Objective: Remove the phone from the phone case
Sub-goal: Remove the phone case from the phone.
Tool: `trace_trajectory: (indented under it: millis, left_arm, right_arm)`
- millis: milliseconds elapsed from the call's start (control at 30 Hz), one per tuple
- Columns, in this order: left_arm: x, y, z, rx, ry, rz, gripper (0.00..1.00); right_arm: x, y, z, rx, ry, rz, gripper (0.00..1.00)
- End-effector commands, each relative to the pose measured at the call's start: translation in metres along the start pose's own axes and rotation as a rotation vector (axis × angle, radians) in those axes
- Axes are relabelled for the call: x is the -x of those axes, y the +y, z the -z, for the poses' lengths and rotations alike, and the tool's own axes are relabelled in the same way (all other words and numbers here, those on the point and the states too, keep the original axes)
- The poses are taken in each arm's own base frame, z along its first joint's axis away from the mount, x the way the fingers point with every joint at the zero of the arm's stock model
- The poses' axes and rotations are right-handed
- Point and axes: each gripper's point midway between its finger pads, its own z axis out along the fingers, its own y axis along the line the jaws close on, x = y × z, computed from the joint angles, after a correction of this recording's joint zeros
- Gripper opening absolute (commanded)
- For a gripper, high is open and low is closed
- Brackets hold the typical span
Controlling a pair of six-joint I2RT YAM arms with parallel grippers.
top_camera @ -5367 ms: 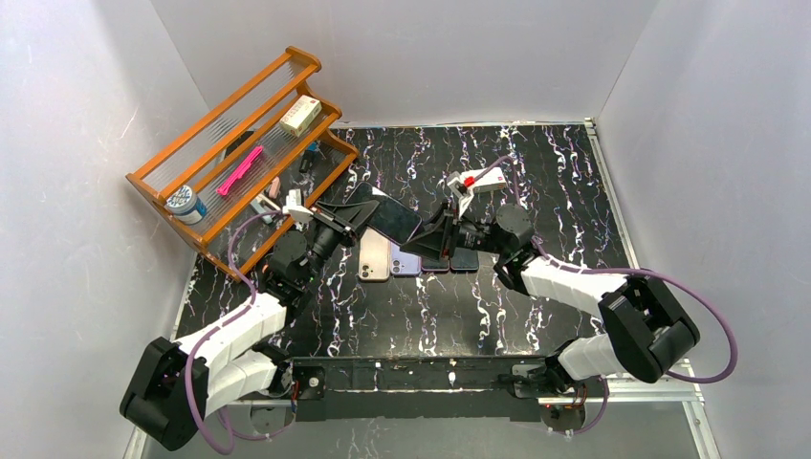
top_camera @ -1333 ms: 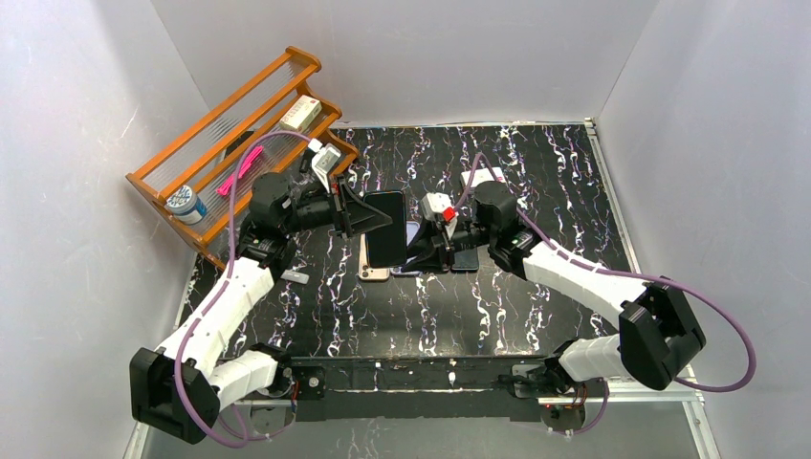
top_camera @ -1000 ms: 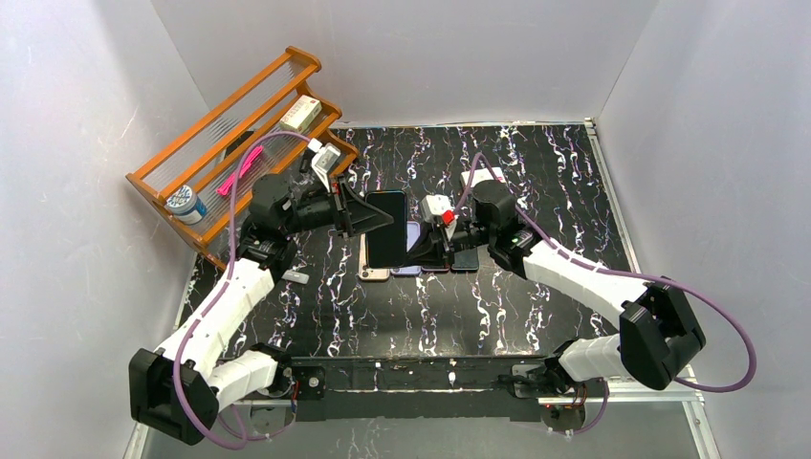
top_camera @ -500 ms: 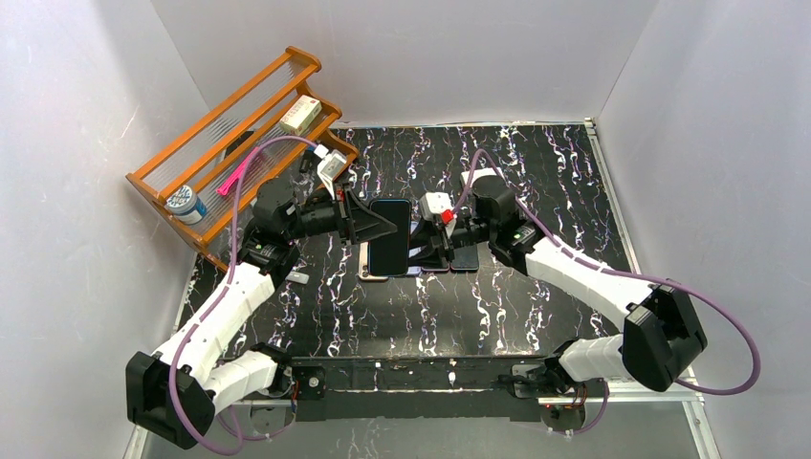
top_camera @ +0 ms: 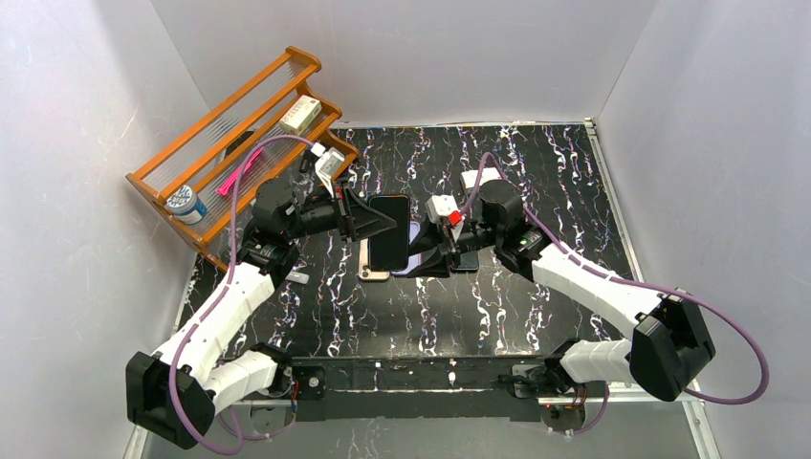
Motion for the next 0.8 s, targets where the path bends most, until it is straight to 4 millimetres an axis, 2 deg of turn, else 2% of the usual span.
trace_trajectory:
  millis: [0, 200, 533, 767]
  left_arm:
    - [0.024, -0.023, 0.004, -0.051, -0.078, -0.093, 0.00]
    - [0.024, -0.025, 0.003, -0.060, -0.088, -0.083, 0.00]
    - [0.024, -0.031, -0.001, -0.079, -0.090, -0.059, 0.00]
    - [0.024, -0.036, -0.002, -0.093, -0.082, -0.019, 0.00]
  right_arm:
    - [0.018, 0.004, -0.003, 0.035, -0.045, 0.000, 0.52]
    - [0.019, 0.001, -0.006, 0.044, -0.052, -0.019, 0.44]
    - [0.021, -0.004, -0.007, 0.031, -0.053, -0.007, 0.26]
    - [0.022, -0.013, -0.007, 0.005, -0.047, 0.039, 0.06]
